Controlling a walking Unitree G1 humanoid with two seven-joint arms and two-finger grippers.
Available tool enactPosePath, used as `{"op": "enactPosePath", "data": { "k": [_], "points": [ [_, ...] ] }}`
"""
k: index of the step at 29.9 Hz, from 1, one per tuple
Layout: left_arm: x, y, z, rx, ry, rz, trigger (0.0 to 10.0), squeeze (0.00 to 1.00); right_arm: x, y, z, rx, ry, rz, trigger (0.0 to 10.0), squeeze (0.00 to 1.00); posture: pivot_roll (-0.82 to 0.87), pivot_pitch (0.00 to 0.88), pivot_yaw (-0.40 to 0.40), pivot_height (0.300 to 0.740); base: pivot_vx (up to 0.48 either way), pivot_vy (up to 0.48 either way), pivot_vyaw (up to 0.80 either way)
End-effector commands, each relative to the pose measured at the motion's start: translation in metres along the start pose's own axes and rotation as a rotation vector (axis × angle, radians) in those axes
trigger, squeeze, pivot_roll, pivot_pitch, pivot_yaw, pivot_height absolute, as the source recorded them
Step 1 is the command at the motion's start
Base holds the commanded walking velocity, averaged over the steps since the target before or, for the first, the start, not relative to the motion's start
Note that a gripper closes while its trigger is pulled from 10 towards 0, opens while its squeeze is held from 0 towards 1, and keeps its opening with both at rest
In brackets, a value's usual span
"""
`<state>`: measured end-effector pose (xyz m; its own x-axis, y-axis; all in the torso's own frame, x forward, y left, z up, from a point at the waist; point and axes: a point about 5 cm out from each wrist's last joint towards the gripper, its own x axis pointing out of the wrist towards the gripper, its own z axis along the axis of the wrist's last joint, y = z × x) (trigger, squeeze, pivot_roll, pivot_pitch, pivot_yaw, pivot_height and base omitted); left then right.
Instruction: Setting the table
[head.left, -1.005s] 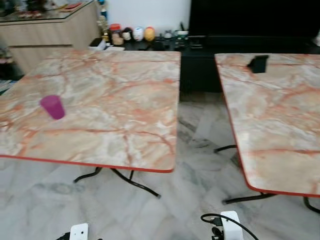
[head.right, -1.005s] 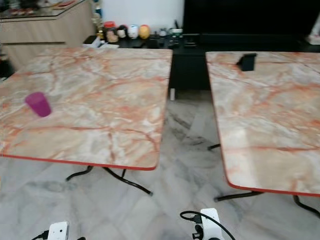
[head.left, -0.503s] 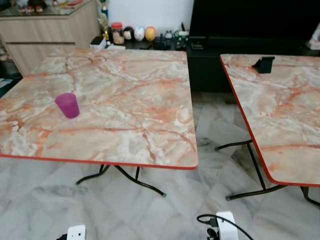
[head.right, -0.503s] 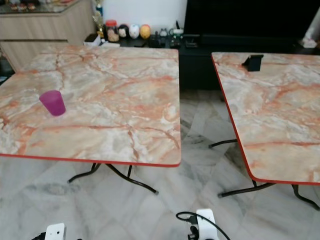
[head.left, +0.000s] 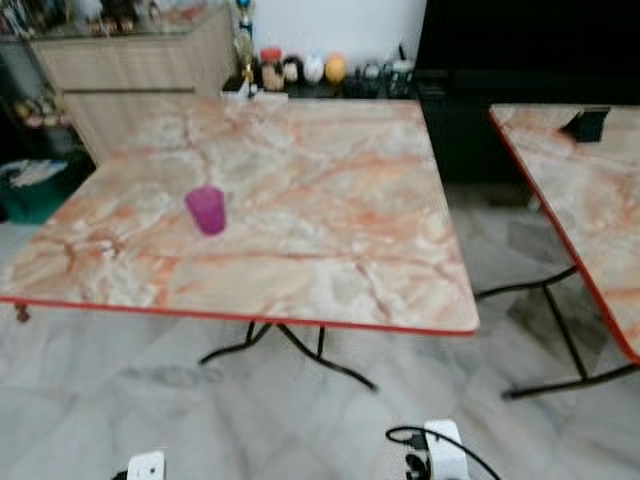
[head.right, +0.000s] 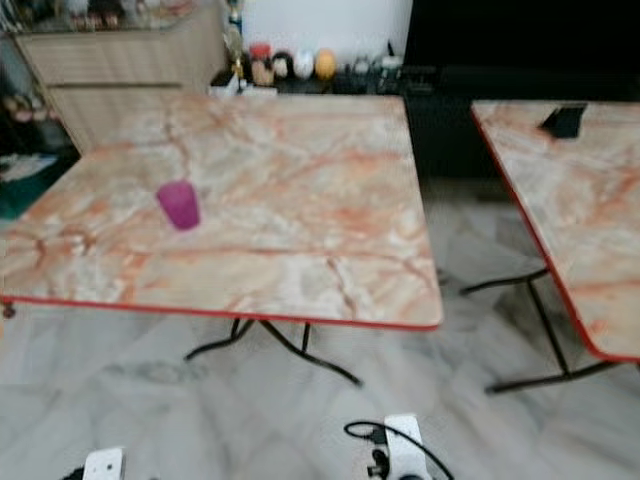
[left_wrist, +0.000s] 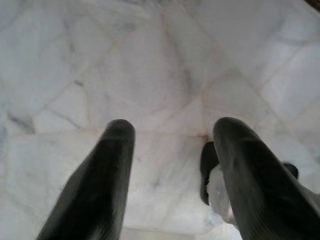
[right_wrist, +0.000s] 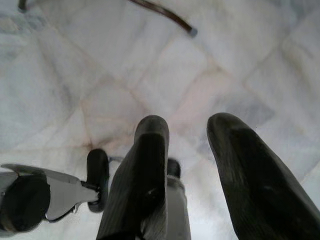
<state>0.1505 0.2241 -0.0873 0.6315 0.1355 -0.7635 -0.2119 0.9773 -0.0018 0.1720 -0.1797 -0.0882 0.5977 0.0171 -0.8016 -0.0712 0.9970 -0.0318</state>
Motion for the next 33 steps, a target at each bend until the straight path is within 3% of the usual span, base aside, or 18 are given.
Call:
{"op": "enactPosePath", "data": {
  "k": [1, 22, 33],
  "points": [
    [0.000, 0.003, 0.001, 0.010, 0.004, 0.009, 10.0, 0.00, 0.000, 0.004, -0.001, -0.006, 0.008, 0.008, 10.0, 0.00, -0.07, 0.000, 0.049, 0.740, 0.000, 0.368, 0.00],
    [0.000, 0.003, 0.001, 0.008, 0.003, 0.009, 10.0, 0.00, 0.004, 0.012, 0.010, -0.022, -0.007, 0.024, 10.0, 0.00, -0.06, 0.000, 0.047, 0.740, 0.000, 0.361, 0.00],
    [0.000, 0.002, 0.000, 0.016, -0.001, -0.004, 10.0, 0.00, 0.002, 0.010, 0.007, -0.034, -0.011, 0.034, 10.0, 0.00, -0.07, 0.000, 0.052, 0.740, 0.000, 0.000, 0.00]
  ]
}}
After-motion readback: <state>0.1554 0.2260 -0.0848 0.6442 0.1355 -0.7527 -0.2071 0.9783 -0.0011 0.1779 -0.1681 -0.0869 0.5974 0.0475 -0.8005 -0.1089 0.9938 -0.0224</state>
